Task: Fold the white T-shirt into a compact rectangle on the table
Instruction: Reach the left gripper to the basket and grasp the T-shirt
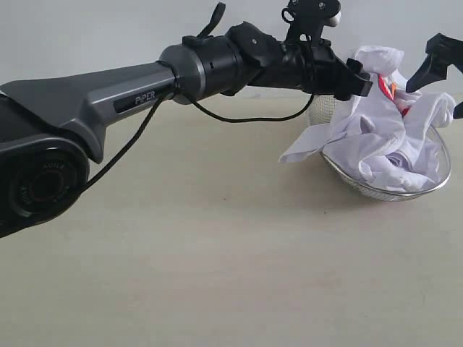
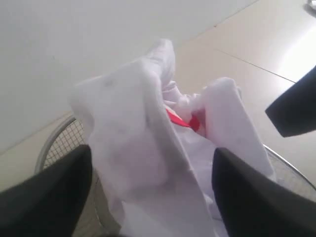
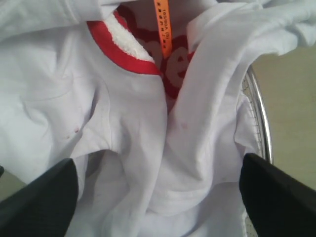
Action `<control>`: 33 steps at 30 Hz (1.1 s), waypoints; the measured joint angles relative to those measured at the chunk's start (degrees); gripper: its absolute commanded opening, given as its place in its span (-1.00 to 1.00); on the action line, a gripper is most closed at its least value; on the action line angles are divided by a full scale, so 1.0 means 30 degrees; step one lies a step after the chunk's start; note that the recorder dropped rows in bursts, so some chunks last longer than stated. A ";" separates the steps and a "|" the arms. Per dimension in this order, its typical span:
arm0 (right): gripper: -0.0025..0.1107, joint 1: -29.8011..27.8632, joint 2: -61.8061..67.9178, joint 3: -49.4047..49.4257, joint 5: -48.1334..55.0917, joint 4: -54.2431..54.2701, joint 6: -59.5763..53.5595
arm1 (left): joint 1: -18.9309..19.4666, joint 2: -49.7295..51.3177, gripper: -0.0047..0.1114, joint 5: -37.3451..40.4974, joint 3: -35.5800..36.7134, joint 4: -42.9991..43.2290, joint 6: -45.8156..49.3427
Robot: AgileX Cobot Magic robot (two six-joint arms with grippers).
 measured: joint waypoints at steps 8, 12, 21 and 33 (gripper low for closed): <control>0.45 0.0000 0.0000 0.0000 0.0000 0.0292 0.0000 | 0.0000 0.0748 0.20 -0.0667 -0.0307 0.0165 0.0042; 0.45 0.0000 0.0000 0.0000 0.0000 0.0292 0.0000 | -0.0041 0.1284 0.20 -0.0667 -0.0307 -0.0028 0.0042; 0.26 0.0000 0.0000 0.0000 0.0123 0.0364 -0.0386 | -0.0084 0.1499 -0.84 -0.1402 -0.0351 -0.0181 0.0079; 0.24 0.1370 0.1954 0.0040 -0.1460 -0.0271 -0.0377 | 0.0134 0.1572 -0.84 0.0511 -0.1930 0.1702 0.0214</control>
